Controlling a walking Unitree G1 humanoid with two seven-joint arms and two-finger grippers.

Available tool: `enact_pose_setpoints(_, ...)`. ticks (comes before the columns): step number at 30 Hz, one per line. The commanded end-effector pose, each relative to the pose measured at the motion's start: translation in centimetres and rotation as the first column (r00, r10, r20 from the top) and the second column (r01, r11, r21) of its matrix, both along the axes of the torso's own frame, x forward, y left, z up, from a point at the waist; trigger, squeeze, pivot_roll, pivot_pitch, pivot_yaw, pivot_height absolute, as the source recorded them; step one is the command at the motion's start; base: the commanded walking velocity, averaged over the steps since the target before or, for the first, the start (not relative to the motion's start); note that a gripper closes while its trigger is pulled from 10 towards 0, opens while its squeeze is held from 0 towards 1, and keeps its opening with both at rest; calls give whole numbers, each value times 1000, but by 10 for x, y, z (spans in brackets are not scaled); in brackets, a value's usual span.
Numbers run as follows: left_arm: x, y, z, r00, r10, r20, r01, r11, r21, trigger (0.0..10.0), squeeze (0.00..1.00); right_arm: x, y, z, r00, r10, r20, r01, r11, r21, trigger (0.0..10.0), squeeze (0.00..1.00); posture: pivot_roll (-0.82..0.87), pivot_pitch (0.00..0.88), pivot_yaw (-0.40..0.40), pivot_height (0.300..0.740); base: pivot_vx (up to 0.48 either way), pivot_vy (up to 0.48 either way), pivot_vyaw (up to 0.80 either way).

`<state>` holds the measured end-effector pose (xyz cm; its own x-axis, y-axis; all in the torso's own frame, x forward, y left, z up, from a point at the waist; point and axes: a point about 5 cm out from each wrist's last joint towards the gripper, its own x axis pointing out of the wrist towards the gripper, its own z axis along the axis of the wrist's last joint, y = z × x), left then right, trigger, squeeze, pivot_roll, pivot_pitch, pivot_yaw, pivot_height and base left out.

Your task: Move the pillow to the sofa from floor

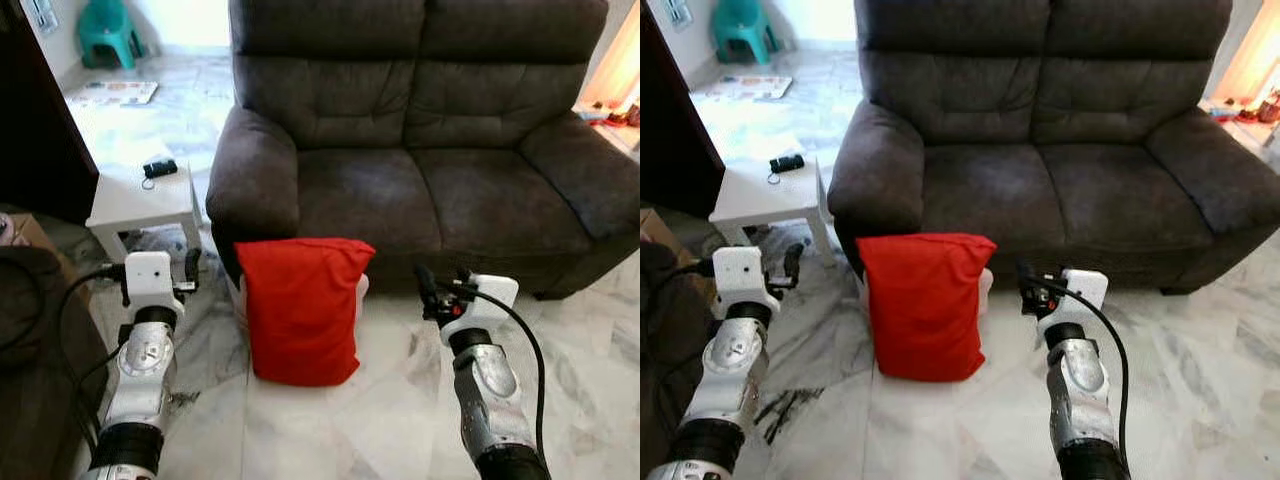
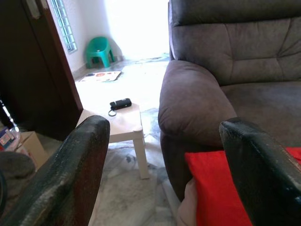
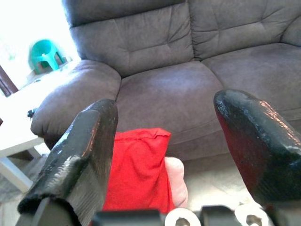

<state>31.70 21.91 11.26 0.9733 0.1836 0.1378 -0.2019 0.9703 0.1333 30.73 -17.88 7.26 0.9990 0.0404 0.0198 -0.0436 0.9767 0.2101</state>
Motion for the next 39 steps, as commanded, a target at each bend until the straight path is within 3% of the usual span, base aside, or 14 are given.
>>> enact_pose_setpoints(1,1,-1,5,1000,-7,12,7,1000,-13,10000,0,2,-1,7,1000,-1,22,1,1000,-7,10000,0,-13,0,-60,740,364,0,0)
enact_pose_setpoints(10,3,-1,9,1000,-3,15,3,1000,-28,10000,0,2,1,9,999,16,31,-16,1000,-11,10000,0,-12,0,-59,740,371,0,718)
enact_pose_setpoints(28,5,-2,10,1000,-7,9,8,999,-49,10000,0,5,6,13,999,32,27,-32,999,16,10000,0,-9,0,-68,740,375,0,0)
enact_pose_setpoints(35,7,-14,4,992,-124,-34,121,990,-76,10000,0,4,6,9,1000,26,3,-26,1000,12,10000,0,-10,0,-71,740,191,0,0)
enact_pose_setpoints(39,6,-16,2,991,-131,-36,128,989,-80,10000,0,3,4,6,1000,4,-13,-4,1000,9,10000,0,-12,0,-72,740,0,0,0)
